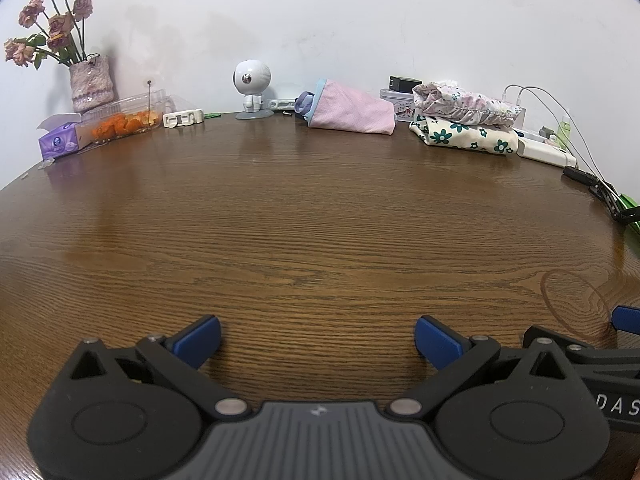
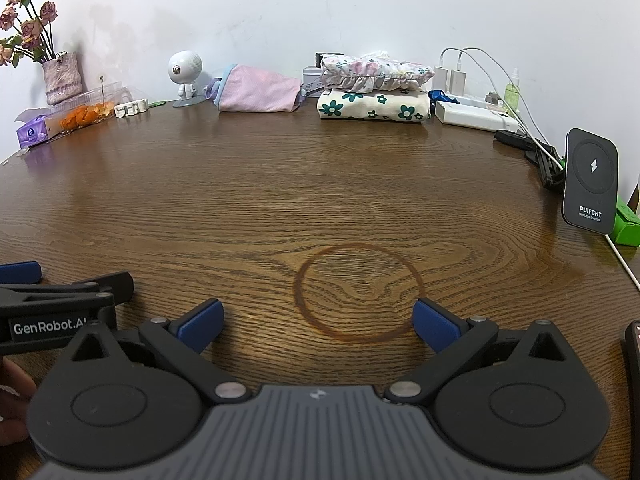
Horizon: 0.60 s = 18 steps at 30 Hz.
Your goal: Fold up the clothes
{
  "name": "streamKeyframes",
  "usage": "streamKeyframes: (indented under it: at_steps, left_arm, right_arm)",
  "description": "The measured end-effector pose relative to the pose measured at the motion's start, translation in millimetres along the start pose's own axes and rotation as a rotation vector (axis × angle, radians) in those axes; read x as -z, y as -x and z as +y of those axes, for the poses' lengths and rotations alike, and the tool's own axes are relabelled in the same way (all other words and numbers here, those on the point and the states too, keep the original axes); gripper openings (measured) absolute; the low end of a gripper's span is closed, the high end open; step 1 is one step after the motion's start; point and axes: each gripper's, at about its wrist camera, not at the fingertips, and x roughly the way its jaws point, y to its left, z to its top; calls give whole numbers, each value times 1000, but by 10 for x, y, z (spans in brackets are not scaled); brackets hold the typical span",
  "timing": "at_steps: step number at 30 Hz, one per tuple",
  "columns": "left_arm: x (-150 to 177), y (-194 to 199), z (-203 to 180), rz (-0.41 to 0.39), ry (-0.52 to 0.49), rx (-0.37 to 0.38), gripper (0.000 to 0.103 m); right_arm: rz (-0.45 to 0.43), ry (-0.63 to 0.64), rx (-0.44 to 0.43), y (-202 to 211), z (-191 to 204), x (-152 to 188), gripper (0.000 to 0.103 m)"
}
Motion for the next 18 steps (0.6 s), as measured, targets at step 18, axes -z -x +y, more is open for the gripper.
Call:
streamKeyframes:
  at_steps: [18]
  left_arm:
    - [15,-4,-9,0,-3,3,103]
  right_arm:
    - [-2,0,2,3,-4,0,102]
